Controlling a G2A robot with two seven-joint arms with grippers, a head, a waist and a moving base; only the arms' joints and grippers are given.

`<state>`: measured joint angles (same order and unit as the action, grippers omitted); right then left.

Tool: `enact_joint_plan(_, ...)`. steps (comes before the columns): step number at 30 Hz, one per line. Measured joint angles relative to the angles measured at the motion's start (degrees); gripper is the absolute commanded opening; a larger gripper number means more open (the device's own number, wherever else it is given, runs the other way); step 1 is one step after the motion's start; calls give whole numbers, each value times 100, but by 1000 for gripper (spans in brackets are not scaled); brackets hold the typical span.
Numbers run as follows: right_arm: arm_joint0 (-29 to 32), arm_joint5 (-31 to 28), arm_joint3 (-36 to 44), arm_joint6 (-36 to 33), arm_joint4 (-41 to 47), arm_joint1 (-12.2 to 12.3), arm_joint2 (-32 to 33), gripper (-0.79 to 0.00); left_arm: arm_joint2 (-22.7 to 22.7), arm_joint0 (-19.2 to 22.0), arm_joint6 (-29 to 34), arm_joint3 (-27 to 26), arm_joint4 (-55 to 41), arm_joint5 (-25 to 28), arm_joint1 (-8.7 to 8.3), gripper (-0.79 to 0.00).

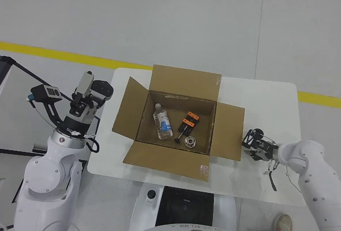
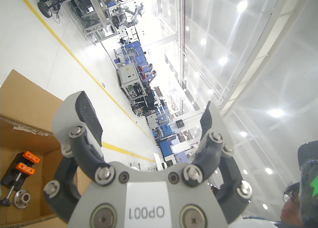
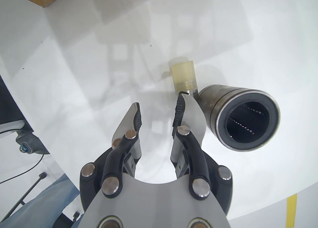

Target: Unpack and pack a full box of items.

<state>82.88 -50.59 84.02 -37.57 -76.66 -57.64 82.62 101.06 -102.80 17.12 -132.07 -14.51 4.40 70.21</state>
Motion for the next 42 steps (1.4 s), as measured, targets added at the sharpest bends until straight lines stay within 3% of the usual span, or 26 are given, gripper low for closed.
enact_joint_plan(12,-140,357,-178,531,-422,7,-247,-526,0,0,0,0,0,0,0,0)
enact_joint_plan(23,-282,372,-238,622,-407,16,-386,-471,0,0,0,0,0,0,0,0)
enact_joint_plan(42,-316,665,-358,883,-476,38,-539,-489,0,0,0,0,0,0,0,0)
